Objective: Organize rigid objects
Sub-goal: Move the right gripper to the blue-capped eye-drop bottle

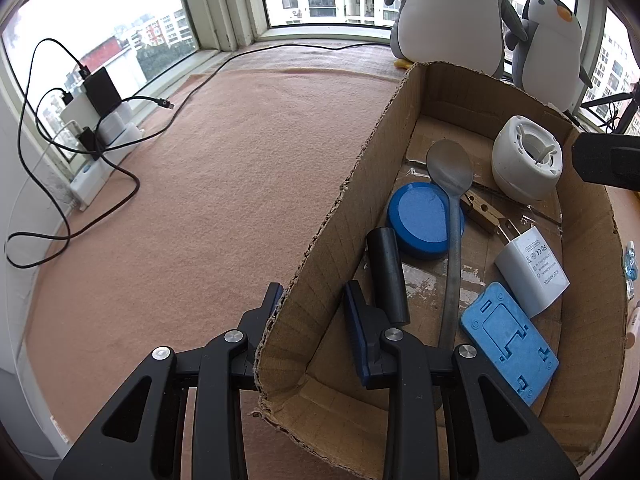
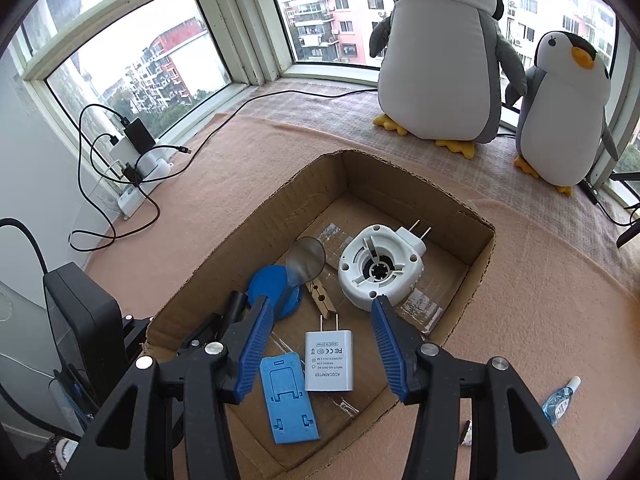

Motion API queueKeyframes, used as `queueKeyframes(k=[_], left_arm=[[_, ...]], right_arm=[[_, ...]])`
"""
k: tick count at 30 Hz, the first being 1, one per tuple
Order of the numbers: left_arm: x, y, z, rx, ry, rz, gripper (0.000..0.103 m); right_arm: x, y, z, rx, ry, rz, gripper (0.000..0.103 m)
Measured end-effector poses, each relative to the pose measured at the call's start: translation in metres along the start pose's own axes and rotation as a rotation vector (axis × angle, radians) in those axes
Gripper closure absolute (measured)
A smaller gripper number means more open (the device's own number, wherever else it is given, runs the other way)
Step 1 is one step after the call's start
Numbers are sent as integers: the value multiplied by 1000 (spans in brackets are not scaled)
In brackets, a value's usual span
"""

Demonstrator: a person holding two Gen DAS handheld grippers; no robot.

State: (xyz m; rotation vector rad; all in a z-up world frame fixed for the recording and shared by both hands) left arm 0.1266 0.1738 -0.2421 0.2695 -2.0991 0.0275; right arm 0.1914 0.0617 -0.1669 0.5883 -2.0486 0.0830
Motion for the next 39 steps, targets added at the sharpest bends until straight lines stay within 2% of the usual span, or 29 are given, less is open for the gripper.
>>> queueKeyframes(k=[9, 22, 32, 39], left_arm=[[0, 0, 0, -1, 0, -1, 75], [1, -1, -2, -7, -1, -4, 75], [2, -1, -1, -15, 0, -8, 74], [2, -1, -1, -15, 0, -9, 74]], right_arm=[[42, -39, 14, -63, -34, 24, 55], [86, -135, 52, -248, -30, 129, 55], [64, -199, 88, -437, 63, 187, 55], [32, -215, 101, -498, 134, 201, 56]])
Point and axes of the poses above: each gripper's, at about its wrist camera, not at the fingertips, and x roughly against the way its jaws point, y to its left, z to its underside, the point moved 6 cm from there along -x, roughly the way its jaws point
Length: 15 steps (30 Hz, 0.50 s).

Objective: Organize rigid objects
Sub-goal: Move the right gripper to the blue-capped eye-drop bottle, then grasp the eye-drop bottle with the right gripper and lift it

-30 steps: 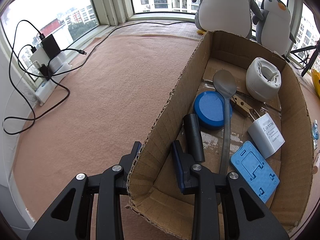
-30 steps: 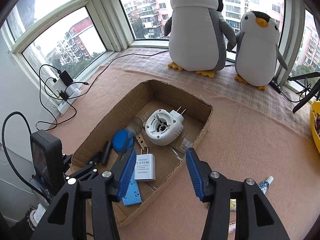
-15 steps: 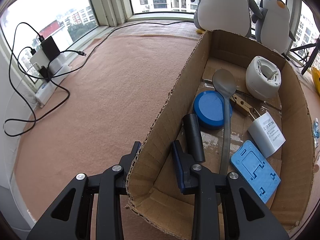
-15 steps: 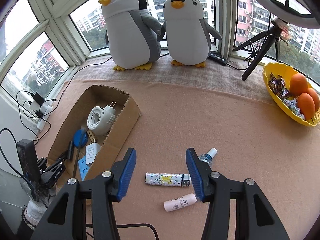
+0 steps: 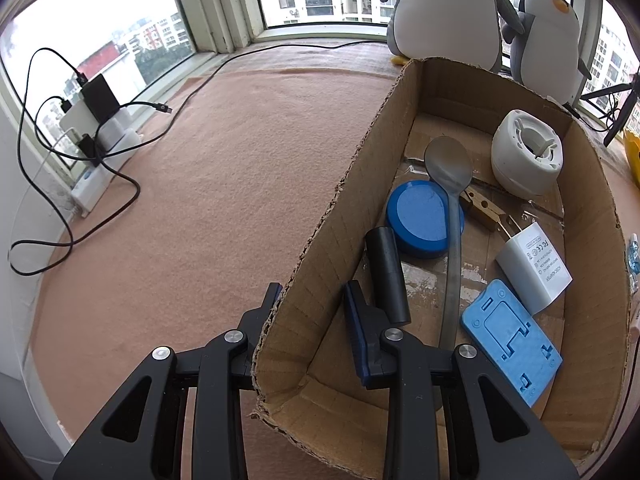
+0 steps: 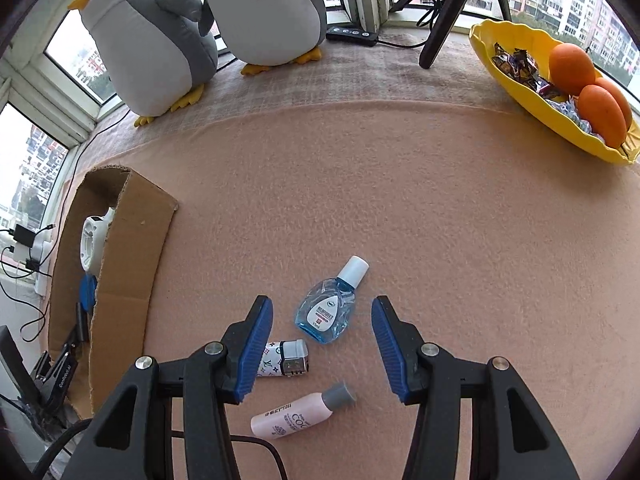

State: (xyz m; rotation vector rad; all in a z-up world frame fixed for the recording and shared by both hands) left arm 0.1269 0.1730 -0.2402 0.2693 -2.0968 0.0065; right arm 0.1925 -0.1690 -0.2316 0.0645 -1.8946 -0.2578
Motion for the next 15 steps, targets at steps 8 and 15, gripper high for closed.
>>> queueKeyframes(k=[8, 15], left_arm=[[0, 0, 0, 0, 0, 1, 74], [0, -1, 0, 0, 0, 0, 74]], right_arm=[[-20, 1, 1, -1, 43, 30, 56], [-25, 5, 3, 23, 56, 57, 70]])
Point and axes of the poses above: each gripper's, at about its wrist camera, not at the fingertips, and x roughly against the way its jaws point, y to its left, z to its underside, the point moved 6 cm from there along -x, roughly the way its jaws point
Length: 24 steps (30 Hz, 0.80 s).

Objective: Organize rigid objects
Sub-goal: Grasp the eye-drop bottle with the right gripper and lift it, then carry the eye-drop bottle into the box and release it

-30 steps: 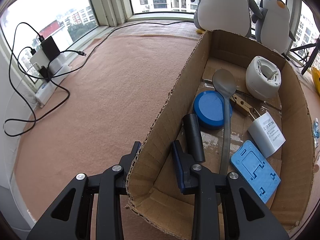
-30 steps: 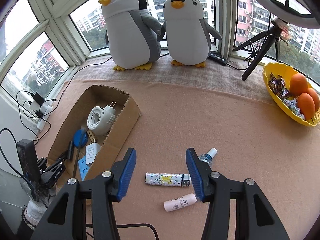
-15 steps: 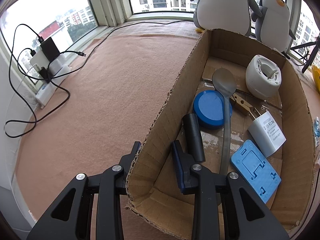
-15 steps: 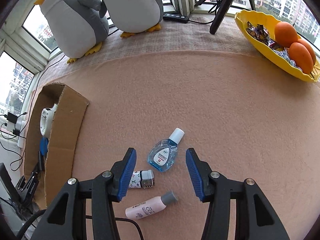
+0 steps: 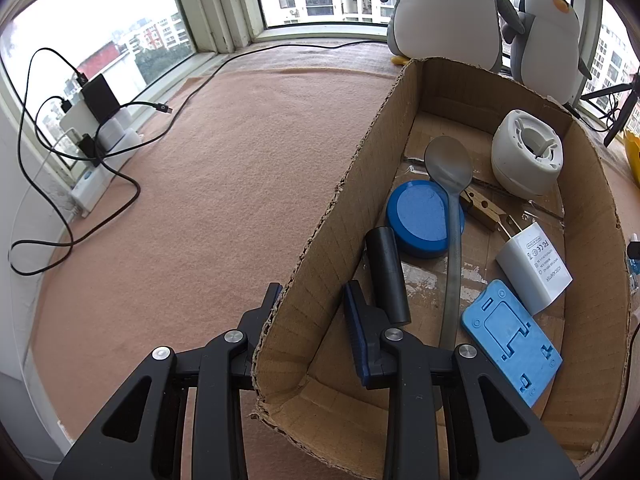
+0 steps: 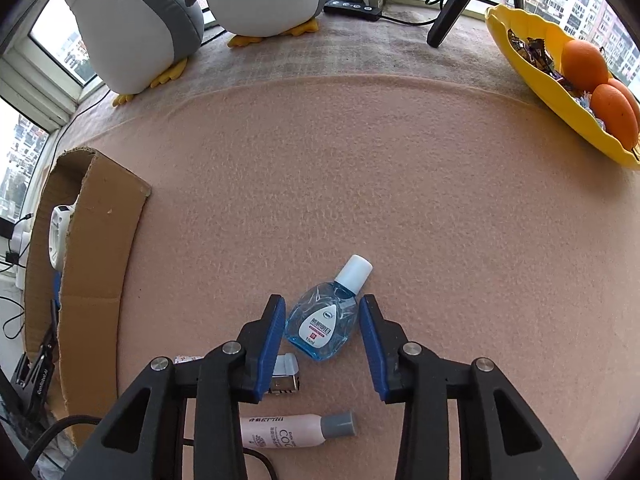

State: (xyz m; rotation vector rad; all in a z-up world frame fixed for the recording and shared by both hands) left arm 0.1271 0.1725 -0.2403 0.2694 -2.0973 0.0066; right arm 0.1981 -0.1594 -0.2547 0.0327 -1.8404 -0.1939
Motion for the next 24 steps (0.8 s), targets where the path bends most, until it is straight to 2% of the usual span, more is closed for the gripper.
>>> queueKeyframes(k=[8, 15, 24], left_arm=[[0, 0, 0, 0, 0, 0, 74], [0, 0, 0, 0, 0, 0, 74], [0, 0, 0, 0, 0, 0, 75]], right_arm=[[0, 1, 1, 28, -8, 4, 70], [15, 6, 3, 46, -51, -8, 70], [55, 46, 6, 166, -130, -54, 70]])
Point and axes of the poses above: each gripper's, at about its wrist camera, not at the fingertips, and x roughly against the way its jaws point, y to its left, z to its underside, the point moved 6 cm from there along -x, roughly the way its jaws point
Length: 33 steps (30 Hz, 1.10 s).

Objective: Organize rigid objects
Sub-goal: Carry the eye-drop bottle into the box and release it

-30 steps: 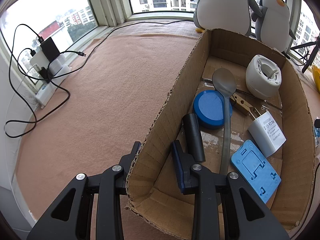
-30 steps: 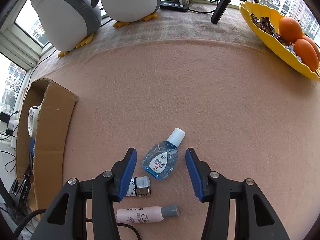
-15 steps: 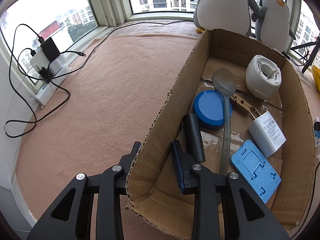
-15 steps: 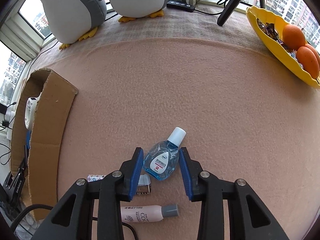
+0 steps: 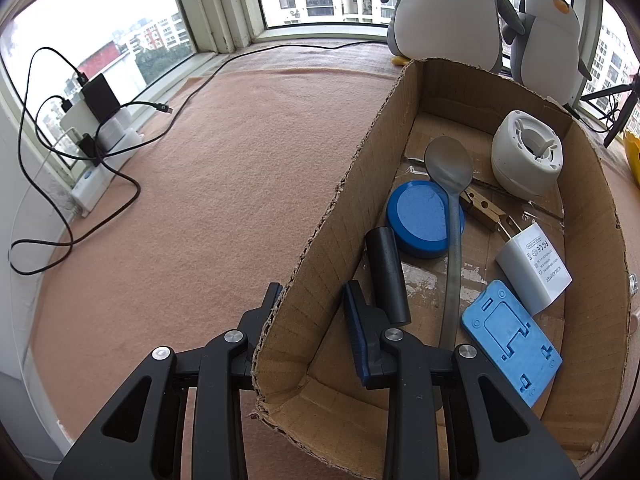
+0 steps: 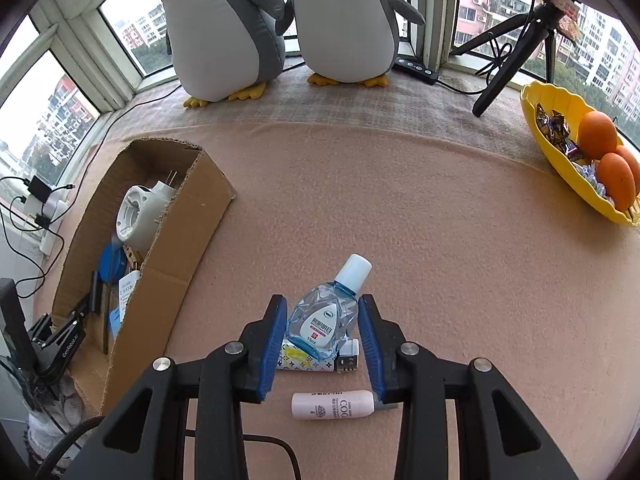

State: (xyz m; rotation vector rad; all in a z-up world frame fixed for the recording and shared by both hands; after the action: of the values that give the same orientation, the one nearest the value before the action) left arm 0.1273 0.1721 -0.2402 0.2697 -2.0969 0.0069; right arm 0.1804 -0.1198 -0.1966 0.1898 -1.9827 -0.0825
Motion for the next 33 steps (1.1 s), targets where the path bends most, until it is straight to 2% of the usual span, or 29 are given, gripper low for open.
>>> queueKeyframes(k=[12, 18, 33], left_arm=[[0, 0, 0, 0, 0, 0, 74], [0, 0, 0, 0, 0, -1, 75], [0, 1, 1, 2, -1, 1, 75]], right_arm=[[27, 81, -5, 194, -79, -78, 70], [26, 119, 1, 274, -85, -132, 70], [9, 185, 8, 404, -85, -172, 70]])
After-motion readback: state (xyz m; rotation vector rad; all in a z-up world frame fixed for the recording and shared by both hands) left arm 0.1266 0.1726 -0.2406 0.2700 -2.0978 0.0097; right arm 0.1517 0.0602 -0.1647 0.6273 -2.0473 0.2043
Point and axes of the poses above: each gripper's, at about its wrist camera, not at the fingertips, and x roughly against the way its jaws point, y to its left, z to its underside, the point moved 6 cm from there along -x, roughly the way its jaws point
